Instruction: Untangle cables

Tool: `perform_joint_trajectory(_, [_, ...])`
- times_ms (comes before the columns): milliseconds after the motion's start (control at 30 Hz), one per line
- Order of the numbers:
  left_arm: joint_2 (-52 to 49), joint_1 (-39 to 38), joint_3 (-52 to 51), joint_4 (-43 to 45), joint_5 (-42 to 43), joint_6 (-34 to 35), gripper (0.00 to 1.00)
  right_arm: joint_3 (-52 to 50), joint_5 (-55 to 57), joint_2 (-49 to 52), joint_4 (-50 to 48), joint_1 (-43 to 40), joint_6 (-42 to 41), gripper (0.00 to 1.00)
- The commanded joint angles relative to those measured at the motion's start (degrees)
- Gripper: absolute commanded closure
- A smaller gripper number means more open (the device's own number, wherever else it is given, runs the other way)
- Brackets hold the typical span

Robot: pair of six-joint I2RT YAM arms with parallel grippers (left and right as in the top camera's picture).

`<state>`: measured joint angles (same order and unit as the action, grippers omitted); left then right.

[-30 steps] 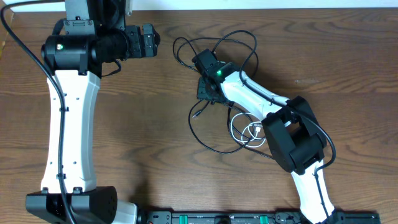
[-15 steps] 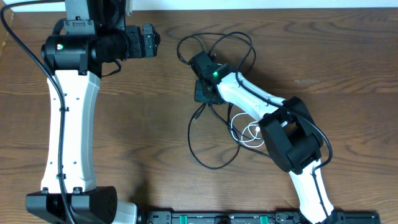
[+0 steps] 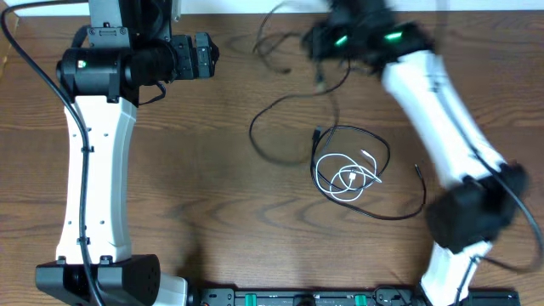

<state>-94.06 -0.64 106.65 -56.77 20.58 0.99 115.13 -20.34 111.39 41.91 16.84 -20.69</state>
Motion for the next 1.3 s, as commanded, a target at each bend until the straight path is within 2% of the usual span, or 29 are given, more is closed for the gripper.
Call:
perform_joint_trajectory(0, [-0.13,0.15,0.44,-0.15,-0.76,-1.22,0.04,3.15,10.08,-5.16,1.7,-7.8,1.46,0.99])
perform_joint_trajectory(100, [-0.13,0.15,0.44,-0.15,-0.76,-1.22,0.04,5.75,18.36,-7.15,3.89,-18.67,1.46,0.99])
perform_joint_trajectory(300, [-0.13,0.15,0.44,-0.11,-0.76,-1.22,0.04,6.36,19.91,-6.54,4.74,-35.95,1.55,0.99])
perform_joint_trajectory(467, [-0.13,0.15,0.44,0.79,-0.76,-1.2,0.04,6.36,23.93,-6.14,1.01,-45.11,4.76,0.99])
perform_joint_trajectory(700, [-0.13,0.13,0.44,2.05,-0.76,-1.2,0.04,6.36,36.04,-6.12,-7.52,-47.63,14.23,0.99])
perform_joint_trajectory(933, [-0.17,0.04,0.44,2.89,-0.74,-1.2,0.04,6.36,36.57,-2.38,-7.08,-47.25,16.48,0.99])
perform_joint_trajectory(1100, [-0.26,-0.09,0.44,2.91,-0.76,-1.22,0.04,6.36,36.09,7.21,-7.13,-47.25,13.94,0.99])
perform_joint_trajectory(1233, [-0.28,-0.09,0.44,2.82,-0.74,-1.2,0.04,6.36,36.57,16.87,-11.5,-47.32,12.76,0.99])
perform_joint_trajectory(1267, [-0.28,-0.09,0.44,2.8,-0.74,-1.2,0.04,6.36,36.54,19.63,-11.28,-47.28,12.55,0.93])
